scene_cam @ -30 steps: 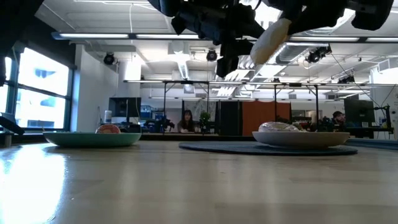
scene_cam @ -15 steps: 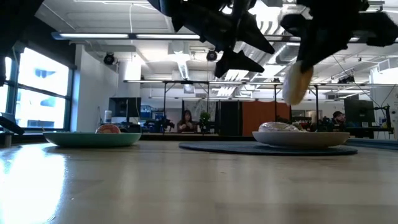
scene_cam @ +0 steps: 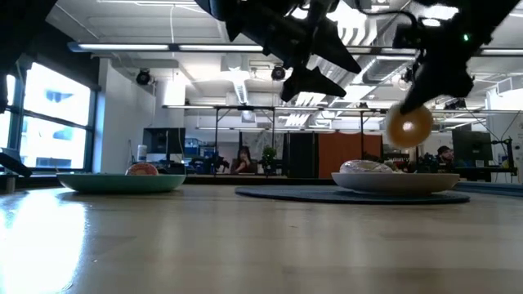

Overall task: Pick & Place donuts
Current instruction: Put the large white donut onto the white plate

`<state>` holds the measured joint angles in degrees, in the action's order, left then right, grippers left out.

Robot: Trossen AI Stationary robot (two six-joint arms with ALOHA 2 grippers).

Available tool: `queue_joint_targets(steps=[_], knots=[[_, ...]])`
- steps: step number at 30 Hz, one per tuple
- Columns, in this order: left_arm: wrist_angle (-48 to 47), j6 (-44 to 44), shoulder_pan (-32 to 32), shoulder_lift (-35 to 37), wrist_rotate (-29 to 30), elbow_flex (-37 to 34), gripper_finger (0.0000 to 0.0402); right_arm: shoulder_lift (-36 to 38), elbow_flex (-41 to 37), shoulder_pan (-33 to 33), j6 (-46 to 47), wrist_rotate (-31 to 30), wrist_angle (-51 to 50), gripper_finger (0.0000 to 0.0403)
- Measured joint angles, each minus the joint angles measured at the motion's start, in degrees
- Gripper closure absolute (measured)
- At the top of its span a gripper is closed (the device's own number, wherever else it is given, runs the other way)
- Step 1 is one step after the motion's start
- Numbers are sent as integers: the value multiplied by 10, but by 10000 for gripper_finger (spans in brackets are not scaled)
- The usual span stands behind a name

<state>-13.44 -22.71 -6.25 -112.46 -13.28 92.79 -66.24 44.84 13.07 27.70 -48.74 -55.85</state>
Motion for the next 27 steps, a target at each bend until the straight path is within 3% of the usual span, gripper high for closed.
queue_joint_targets(steps=[11,17,24,27], knots=[[0,0,3,0,-13,0,174,0,-175,1,3,-43,217,376],[0,1,3,0,-13,0,174,0,-197,1,-38,32,266,348],[0,2,3,0,-14,0,174,0,-196,1,-84,23,291,283],[0,3,3,0,-31,0,174,0,-174,0,-85,47,265,262]])
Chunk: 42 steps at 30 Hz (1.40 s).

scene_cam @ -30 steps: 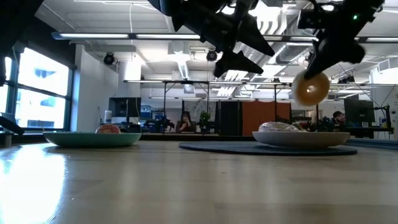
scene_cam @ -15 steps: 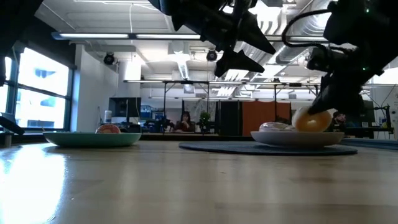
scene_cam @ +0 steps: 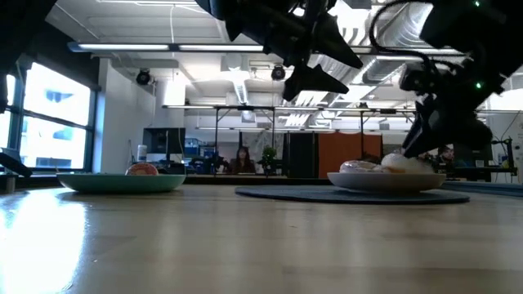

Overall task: Pick & Place donuts
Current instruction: Put the large white donut onto the white plate, then return to Home Position

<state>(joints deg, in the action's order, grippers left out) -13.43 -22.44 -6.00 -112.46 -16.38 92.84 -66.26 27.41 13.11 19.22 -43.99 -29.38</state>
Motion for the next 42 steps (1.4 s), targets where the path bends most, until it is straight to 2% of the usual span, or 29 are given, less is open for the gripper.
queue_joint_targets(steps=[4,11,14,17,20,22,27,32,37,40,42], knots=[[0,1,0,0,-6,0,174,0,57,1,-1,26,-60,247],[-13,3,0,21,-11,0,174,0,178,0,-34,2,-180,242],[-48,7,-5,44,-45,2,174,0,257,1,-30,7,-241,246],[-122,12,-7,77,-71,-1,174,1,344,1,-13,25,-311,249],[-169,29,2,124,-17,2,174,19,406,4,5,19,-375,249],[-240,48,16,171,55,-1,174,49,424,13,19,2,-397,249],[-350,54,60,269,222,-1,174,168,376,60,36,-9,-361,248],[-422,42,96,362,321,-1,174,280,279,96,5,7,-230,250],[-463,60,122,444,337,-33,174,356,190,109,-70,24,-92,251],[-453,66,129,499,335,-91,174,391,138,111,-100,26,-33,251],[-410,59,128,538,330,-147,174,412,105,111,-107,35,-2,251]])
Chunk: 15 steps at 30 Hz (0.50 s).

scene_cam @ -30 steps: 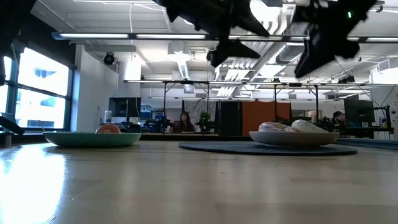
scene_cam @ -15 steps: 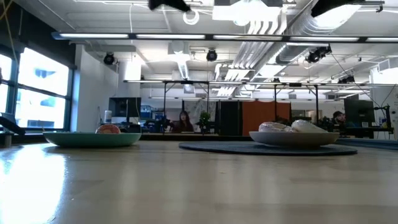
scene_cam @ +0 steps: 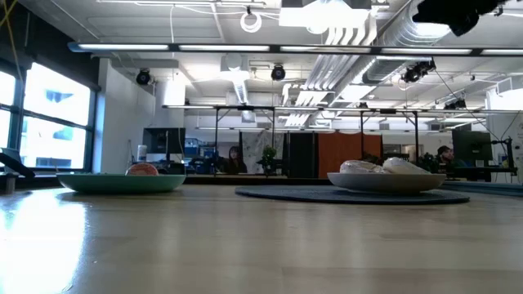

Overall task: Pick & Place donuts
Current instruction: Return to Home Position

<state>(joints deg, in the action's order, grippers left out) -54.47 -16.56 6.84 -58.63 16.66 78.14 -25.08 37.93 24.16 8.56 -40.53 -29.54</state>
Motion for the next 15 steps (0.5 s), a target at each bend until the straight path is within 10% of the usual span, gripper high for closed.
queue_joint_targets(steps=[15], knots=[[359,38,-1,255,-71,-443,174,141,-152,0,-11,15,78,251]])
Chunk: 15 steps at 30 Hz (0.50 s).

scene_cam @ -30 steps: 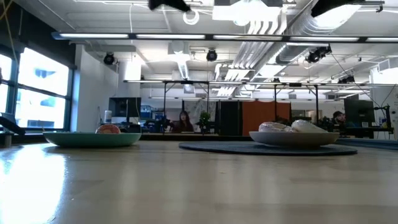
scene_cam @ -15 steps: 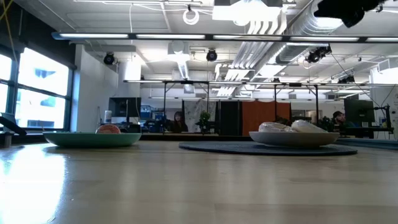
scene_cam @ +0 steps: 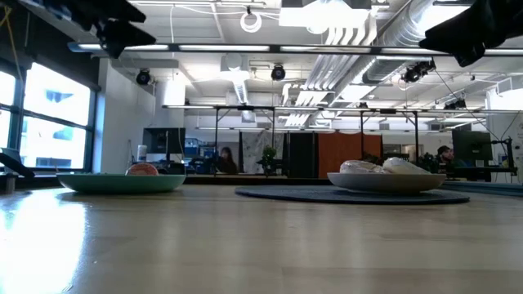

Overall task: Pick & Place donuts
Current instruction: Return to Home Position

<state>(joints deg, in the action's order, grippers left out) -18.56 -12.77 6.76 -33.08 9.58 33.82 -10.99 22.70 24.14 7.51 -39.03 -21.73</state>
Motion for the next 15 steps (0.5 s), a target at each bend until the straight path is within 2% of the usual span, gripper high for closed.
queue_joint_targets(steps=[4,8,15], knots=[[26,-10,0,79,0,-63,174,56,-10,0,-19,2,2,251],[27,-11,0,152,0,-95,174,103,-11,0,-36,13,-1,251],[27,34,0,255,0,-132,174,104,-11,0,-61,32,-3,251]])
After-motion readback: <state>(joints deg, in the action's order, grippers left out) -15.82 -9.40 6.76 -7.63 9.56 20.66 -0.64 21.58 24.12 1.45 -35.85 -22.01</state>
